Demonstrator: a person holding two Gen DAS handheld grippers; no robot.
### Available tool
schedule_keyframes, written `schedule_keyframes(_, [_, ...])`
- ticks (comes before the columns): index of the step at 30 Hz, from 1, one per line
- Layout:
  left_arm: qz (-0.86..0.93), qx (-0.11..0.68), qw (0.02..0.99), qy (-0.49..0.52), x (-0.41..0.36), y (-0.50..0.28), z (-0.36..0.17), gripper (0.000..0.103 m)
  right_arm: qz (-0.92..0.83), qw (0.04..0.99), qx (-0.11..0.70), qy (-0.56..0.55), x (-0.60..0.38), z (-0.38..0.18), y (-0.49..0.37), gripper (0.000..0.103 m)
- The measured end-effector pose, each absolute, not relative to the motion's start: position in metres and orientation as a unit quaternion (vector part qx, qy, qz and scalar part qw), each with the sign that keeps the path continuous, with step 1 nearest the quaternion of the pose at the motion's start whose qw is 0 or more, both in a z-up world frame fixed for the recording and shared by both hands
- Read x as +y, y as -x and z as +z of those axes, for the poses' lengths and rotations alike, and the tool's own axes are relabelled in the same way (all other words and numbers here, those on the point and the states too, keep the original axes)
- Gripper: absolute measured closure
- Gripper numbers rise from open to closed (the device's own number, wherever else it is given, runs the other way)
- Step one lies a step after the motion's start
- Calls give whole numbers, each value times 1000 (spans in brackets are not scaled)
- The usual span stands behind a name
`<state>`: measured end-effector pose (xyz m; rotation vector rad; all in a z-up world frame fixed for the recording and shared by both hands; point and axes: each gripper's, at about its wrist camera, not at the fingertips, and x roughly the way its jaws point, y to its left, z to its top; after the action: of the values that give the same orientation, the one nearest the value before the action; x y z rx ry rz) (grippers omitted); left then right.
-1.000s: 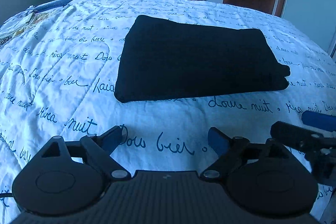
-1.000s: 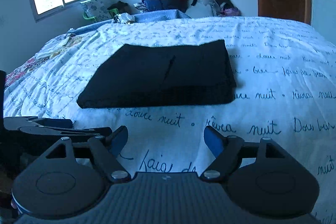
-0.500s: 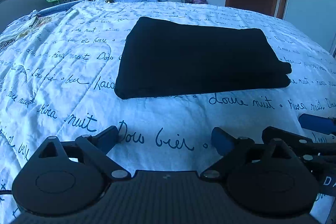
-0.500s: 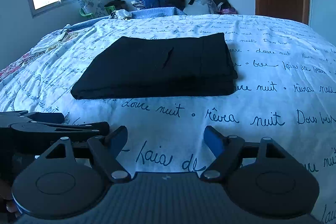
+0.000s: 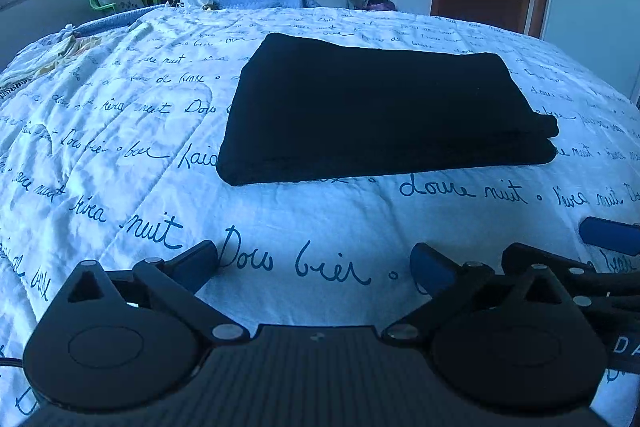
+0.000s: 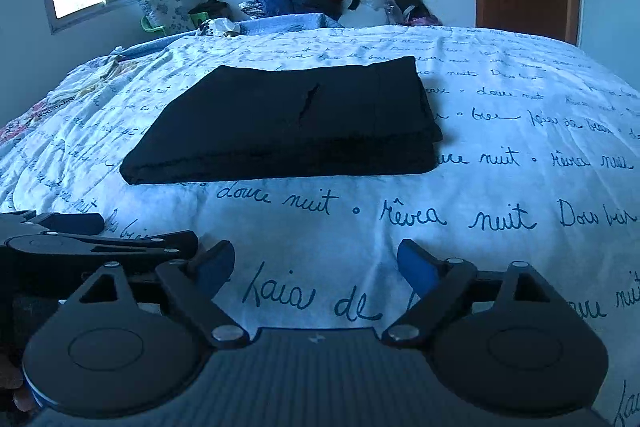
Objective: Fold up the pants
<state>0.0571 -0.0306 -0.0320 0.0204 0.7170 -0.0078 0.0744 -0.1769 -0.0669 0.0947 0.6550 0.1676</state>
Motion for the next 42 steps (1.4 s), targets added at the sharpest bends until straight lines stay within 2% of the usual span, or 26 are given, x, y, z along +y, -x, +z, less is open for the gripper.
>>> schedule_keyframes(8, [-6, 350, 937, -6, -29, -57, -33, 0, 56, 945, 321, -19, -175, -67, -71, 12])
schedule_keyframes(12, [-5, 349, 937, -7, -29, -57, -34, 0, 39, 946, 322, -12, -183, -68, -69, 5])
schedule_keyframes(21, [-4, 347, 938, -10, -30, -57, -34, 0, 29, 941, 338, -2, -187, -76, -72, 0])
schedule_keyframes(42, [-2, 343, 939, -10, -30, -56, -36, 0, 28, 941, 338, -1, -185, -78, -73, 0])
